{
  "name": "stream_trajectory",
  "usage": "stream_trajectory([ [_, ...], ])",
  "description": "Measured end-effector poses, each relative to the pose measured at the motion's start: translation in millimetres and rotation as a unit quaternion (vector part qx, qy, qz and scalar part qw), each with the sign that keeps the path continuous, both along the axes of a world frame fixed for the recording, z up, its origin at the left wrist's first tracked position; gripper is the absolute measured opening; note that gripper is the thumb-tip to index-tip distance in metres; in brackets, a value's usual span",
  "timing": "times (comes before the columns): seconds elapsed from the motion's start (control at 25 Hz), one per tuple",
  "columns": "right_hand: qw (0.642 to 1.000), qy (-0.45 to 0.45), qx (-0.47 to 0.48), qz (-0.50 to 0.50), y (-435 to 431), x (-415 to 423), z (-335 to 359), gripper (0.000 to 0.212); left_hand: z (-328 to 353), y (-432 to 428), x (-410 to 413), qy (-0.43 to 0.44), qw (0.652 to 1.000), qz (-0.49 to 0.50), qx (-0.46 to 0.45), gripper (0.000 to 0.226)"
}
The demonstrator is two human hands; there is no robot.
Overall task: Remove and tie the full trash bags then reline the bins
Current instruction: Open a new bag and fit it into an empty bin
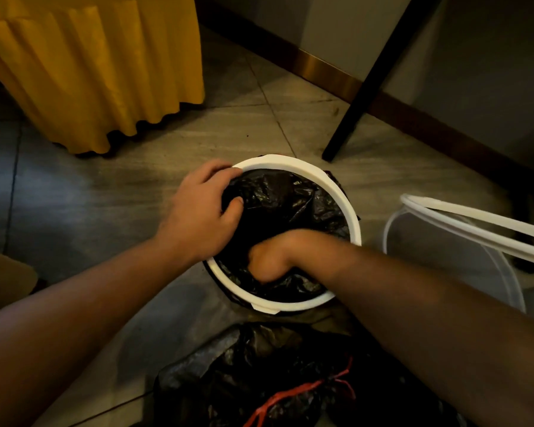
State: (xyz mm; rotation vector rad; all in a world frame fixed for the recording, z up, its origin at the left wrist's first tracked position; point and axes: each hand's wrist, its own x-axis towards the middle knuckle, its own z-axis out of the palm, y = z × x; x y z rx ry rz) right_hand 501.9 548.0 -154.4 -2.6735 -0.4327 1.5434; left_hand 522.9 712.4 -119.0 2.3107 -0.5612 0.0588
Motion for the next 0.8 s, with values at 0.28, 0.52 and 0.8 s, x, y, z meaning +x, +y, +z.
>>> stream_trajectory([
  [0.28,0.986,0.068,-0.099,0.118,2,-7,-16,0.049,1,-8,-5,-0.070,0.991,-0.017,0.116,0.045],
  [0.52,0.985,-0.051,-0.118,0.118,-40,-8,58,0.064,22,-55,0,-0.181,0.863,-0.296,0.368,0.056],
  [0.8,0.964,-0.029,-0.205,0.168,-59,-15,18,0.051,-12,-79,21,0.032,0.717,-0.299,0.628,0.085],
])
